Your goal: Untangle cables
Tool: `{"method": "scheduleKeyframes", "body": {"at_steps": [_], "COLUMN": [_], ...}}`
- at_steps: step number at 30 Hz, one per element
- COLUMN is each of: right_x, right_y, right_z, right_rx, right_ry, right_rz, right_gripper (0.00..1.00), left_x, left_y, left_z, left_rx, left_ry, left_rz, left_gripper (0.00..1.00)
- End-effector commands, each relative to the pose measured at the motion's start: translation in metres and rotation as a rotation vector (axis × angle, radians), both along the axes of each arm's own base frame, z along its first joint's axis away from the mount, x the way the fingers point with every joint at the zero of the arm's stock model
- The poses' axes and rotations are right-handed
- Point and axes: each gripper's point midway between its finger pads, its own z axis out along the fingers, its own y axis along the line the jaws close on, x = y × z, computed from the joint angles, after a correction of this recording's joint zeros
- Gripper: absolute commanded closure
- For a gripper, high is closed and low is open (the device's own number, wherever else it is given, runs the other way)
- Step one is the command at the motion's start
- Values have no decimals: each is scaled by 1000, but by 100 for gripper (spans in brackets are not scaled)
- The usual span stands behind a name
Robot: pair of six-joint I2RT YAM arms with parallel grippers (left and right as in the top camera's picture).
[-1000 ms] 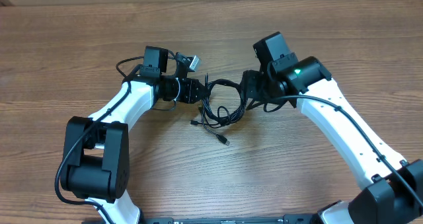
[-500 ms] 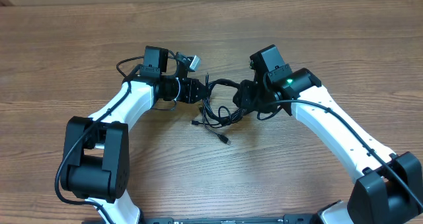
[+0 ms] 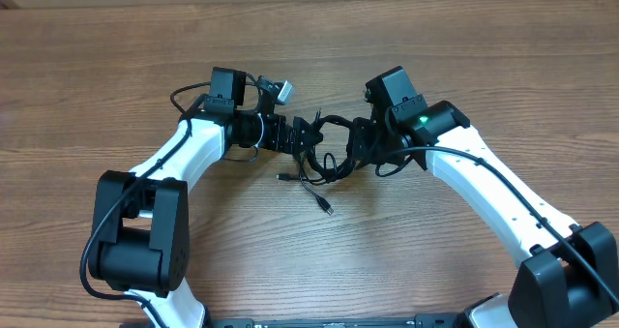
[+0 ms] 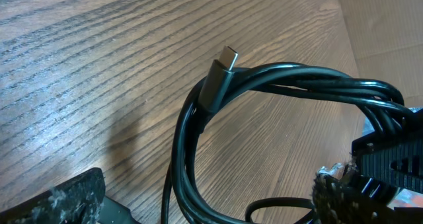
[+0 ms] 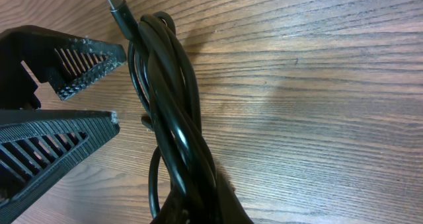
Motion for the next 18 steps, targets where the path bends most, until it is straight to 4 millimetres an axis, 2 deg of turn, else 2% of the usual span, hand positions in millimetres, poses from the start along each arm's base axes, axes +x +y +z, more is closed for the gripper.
{"method": "scheduleKeyframes", "body": {"at_steps": [1, 3, 9, 14, 18], "right_x": [0, 0, 1, 1, -1], "right_y": [3, 3, 3, 8, 21], "right_z": [0, 0, 1, 3, 10], "right_rx": [6, 6, 8, 37, 112], "right_ry": [-5, -6, -8, -11, -4], "right_rz": [6, 6, 6, 17, 49], "right_gripper": [96, 96, 96, 96, 96], "left_x": [2, 2, 2, 2, 9], "left_y": [-3, -3, -3, -2, 8], "left_z": [10, 10, 10, 9, -3], "left_rx": [-21, -21, -21, -15, 69], "left_ry": [-23, -23, -23, -24, -10], "left_rz": [-13, -13, -13, -10, 56], "left_gripper": [0, 4, 32, 35, 48]}}
